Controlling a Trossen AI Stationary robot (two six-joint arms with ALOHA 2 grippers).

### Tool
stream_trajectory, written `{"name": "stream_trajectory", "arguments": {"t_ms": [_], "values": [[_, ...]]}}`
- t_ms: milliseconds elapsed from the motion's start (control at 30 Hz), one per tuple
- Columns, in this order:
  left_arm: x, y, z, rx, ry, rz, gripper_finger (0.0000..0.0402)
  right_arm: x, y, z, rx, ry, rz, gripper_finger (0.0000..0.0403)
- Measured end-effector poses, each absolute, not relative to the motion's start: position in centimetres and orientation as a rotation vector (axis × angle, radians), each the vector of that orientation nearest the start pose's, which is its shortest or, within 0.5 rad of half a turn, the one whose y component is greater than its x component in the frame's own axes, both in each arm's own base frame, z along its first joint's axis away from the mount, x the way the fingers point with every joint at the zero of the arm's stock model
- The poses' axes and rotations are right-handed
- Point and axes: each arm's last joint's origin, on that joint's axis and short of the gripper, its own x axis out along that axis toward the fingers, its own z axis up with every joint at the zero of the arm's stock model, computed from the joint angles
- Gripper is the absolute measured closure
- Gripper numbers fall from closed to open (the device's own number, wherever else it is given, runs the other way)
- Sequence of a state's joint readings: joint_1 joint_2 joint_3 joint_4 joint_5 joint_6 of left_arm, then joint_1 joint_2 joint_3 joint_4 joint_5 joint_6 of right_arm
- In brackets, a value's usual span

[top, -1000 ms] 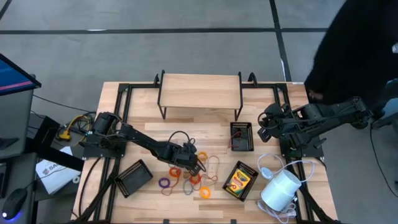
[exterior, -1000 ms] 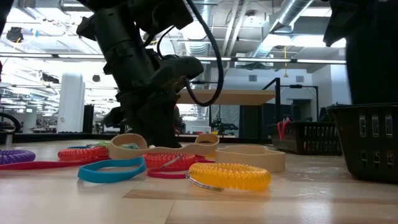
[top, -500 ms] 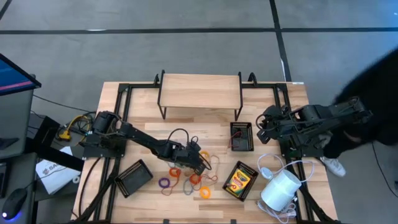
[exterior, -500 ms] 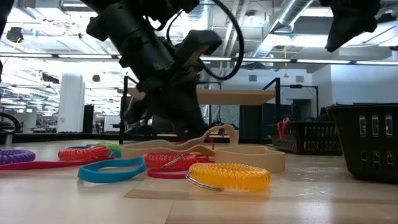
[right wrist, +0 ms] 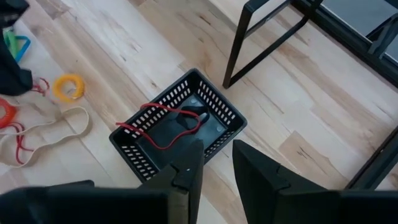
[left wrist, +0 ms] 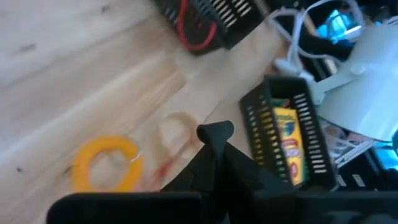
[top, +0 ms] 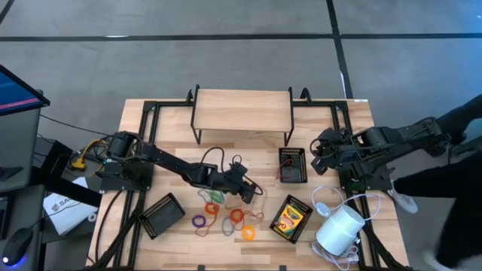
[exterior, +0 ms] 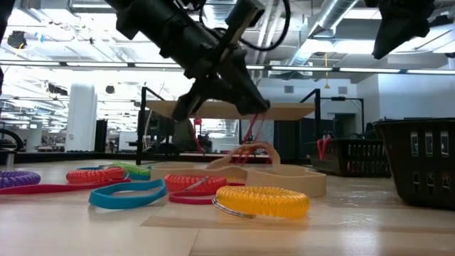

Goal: Pick & Place Office Desk Supplies
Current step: Put the top red rubber band into the top right black bin

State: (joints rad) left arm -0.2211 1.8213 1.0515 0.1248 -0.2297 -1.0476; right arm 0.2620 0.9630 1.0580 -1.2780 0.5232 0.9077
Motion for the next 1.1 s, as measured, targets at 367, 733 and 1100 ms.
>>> {"name": "stream_trajectory", "arguments": {"t_ms": [367, 733, 1100], "values": [[37.0, -6.1, 19.9, -0.879, 0.503, 0.278, 0.0392, 14.1, 2.4, 31.7, 0.375, 0.902, -0.660, 0.0319], [37.2, -4.7, 20.1, -1.200, 0.690, 0.054, 0.0392, 14.2, 2.4, 31.7, 0.397, 0.909, -0.652, 0.0319], [36.6, -5.2, 19.8, -1.227, 0.880, -0.137, 0.0391, 14.2, 2.4, 31.7, 0.398, 0.910, -0.650, 0.0319]]}}
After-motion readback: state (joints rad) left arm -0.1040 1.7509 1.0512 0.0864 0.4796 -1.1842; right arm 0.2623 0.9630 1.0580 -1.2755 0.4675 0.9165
